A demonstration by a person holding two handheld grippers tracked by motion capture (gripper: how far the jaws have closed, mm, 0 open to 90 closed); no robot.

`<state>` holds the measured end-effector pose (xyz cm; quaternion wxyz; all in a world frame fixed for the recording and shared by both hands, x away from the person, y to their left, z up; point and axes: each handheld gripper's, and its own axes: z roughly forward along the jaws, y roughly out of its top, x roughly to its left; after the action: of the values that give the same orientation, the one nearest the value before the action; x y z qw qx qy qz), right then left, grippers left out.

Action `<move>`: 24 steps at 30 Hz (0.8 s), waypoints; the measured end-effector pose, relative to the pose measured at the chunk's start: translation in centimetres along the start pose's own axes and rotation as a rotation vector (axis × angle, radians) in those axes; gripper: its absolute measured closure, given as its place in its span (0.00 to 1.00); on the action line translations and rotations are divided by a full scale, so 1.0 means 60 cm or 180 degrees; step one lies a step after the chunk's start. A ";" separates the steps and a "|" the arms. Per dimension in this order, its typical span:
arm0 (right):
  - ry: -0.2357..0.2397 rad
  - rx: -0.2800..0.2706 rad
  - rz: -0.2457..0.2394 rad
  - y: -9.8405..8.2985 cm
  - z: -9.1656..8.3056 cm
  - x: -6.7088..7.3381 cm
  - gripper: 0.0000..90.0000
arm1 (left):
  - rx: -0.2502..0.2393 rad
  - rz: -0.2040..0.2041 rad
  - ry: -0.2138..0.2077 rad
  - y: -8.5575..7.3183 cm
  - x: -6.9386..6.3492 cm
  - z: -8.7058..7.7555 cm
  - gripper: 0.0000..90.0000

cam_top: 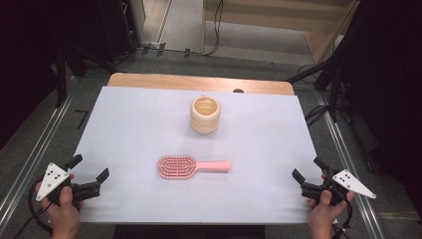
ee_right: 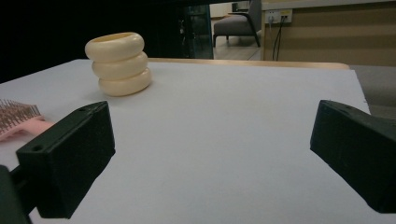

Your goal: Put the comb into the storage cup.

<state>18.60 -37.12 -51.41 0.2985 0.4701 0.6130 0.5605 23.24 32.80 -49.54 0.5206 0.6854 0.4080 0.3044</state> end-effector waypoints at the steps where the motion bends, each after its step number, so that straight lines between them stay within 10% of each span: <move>1: 0.0000 0.0000 0.0000 0.000 0.000 0.000 0.00 | 0.0000 -0.0001 -0.0006 0.000 0.000 0.000 0.00; 13: 0.0160 0.0155 -0.0245 0.022 0.018 0.012 0.00 | 0.0020 0.0039 0.0023 -0.001 -0.002 0.000 0.00; 18: -0.0009 0.0125 -0.0306 0.040 0.032 0.031 0.00 | 0.0028 0.0048 0.0014 -0.001 -0.003 0.002 0.00; 24: 0.0287 0.0414 -0.0248 0.056 0.039 0.044 0.00 | 0.0043 0.0078 0.0013 -0.001 -0.005 0.003 0.00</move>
<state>20.48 -33.99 -48.17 0.2610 0.4386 0.6788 0.5280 23.26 32.46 -49.67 0.5114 0.6933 0.4026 0.3094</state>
